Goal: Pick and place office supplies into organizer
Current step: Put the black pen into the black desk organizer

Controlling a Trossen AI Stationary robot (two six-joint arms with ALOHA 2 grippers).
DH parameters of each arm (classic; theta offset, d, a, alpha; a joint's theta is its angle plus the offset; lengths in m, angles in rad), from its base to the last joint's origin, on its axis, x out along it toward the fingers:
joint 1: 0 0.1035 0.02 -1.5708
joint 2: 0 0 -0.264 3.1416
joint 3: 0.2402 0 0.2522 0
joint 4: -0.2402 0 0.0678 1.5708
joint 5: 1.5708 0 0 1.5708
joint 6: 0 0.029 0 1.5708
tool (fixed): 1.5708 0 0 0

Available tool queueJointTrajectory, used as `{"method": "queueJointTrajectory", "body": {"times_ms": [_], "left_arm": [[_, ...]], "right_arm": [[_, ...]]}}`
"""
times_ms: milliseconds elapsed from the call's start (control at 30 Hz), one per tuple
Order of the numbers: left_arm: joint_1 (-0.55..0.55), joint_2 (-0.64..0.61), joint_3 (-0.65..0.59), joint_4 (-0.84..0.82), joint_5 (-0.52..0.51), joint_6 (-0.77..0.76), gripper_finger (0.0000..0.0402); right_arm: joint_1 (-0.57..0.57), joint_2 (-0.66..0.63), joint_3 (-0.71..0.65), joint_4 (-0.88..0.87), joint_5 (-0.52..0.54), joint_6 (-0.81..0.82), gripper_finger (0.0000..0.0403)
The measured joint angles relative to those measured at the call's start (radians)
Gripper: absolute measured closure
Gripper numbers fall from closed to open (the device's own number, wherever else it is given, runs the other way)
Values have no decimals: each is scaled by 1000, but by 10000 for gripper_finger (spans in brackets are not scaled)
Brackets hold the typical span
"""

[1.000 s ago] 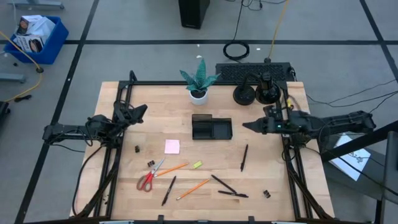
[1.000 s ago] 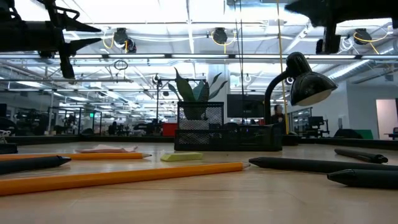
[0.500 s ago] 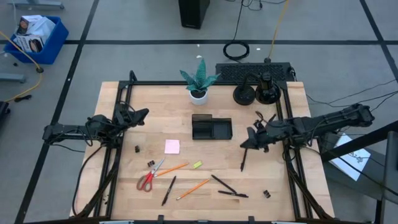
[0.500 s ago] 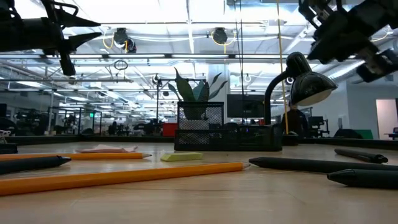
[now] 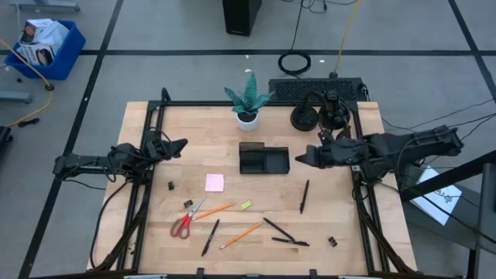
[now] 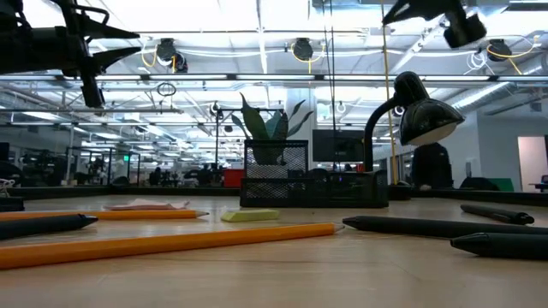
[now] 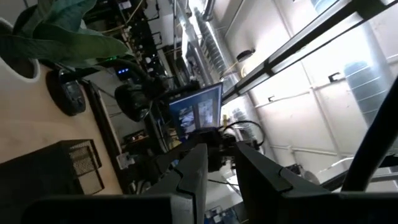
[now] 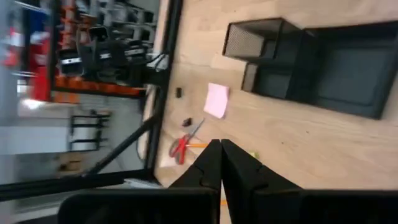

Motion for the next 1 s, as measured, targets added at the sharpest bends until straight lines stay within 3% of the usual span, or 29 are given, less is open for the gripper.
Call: {"method": "queueJointTrajectory", "body": {"times_ms": [133,233,333,433,700,867,1000], "left_arm": [[0,0,0,0,2,-3,316],[0,0,0,0,2,6,316],[0,0,0,-1,2,26,316],[0,0,0,-2,2,37,316],[0,0,0,-2,2,52,316],[-1,0,0,-2,3,35,316],[0,0,0,-2,3,35,316]], "right_arm": [[26,94,173,-239,-6,36,403],[27,178,271,-458,-97,94,403],[27,241,290,-609,-163,142,403],[28,291,267,-649,-236,168,403],[39,335,15,-351,-480,113,403],[99,318,-138,-170,-337,334,391],[131,310,-215,-104,-303,443,350]]}}
